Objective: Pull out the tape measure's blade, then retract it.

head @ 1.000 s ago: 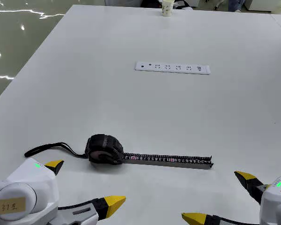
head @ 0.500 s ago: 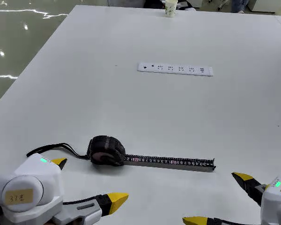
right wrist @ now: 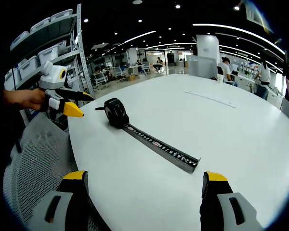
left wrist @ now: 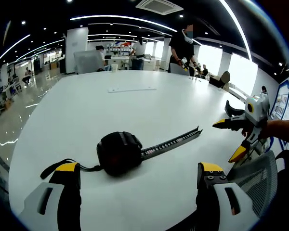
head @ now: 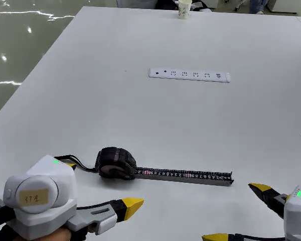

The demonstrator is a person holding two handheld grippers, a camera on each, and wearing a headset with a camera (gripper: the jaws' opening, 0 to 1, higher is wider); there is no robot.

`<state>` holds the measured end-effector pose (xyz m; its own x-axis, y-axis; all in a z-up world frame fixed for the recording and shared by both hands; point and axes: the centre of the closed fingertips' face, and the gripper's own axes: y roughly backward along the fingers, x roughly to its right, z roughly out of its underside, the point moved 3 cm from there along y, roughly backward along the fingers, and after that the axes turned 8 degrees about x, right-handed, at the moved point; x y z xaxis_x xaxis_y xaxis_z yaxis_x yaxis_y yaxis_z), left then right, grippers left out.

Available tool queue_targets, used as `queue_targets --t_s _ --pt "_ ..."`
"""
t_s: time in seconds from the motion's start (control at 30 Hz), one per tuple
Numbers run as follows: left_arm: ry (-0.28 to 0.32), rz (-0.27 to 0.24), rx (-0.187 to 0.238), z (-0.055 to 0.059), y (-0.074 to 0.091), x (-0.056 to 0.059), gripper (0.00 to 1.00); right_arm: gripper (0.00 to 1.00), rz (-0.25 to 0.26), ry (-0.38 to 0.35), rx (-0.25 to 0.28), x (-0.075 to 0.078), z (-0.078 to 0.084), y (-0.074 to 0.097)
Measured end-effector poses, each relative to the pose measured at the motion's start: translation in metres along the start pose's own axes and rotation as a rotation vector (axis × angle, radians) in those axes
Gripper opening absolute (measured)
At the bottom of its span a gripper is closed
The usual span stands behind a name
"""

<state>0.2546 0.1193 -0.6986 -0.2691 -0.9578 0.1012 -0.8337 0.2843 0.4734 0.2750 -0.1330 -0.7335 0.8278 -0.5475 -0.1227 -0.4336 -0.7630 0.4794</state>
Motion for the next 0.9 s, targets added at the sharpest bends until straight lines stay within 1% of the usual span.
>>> queue_targets --t_s 0.03,0.2,0.43,0.57,0.67,0.8,0.9 --pt "0.003 -0.003 -0.005 0.0 -0.001 -0.001 0.99 0.98 -0.001 0.003 -0.002 0.001 0.0 0.0" --pt "0.016 -0.012 -0.005 -0.002 -0.006 -0.003 0.98 0.97 -0.03 0.015 -0.017 0.004 0.003 0.0" --pt "0.032 -0.028 -0.021 0.001 -0.013 -0.005 0.98 0.94 -0.069 0.045 -0.031 0.012 0.006 0.0" --pt "0.041 -0.035 -0.019 -0.002 -0.019 -0.007 0.98 0.93 -0.091 0.062 -0.048 0.017 0.01 0.0" --pt "0.044 -0.038 -0.015 -0.003 -0.022 -0.008 0.98 0.93 -0.108 0.072 -0.051 0.022 0.011 -0.001" --pt "0.044 -0.045 -0.018 -0.002 -0.025 -0.009 0.99 0.93 -0.129 0.092 -0.065 0.027 0.012 -0.002" --pt "0.051 -0.05 -0.015 -0.002 -0.028 -0.011 0.99 0.94 -0.154 0.109 -0.078 0.031 0.012 -0.003"
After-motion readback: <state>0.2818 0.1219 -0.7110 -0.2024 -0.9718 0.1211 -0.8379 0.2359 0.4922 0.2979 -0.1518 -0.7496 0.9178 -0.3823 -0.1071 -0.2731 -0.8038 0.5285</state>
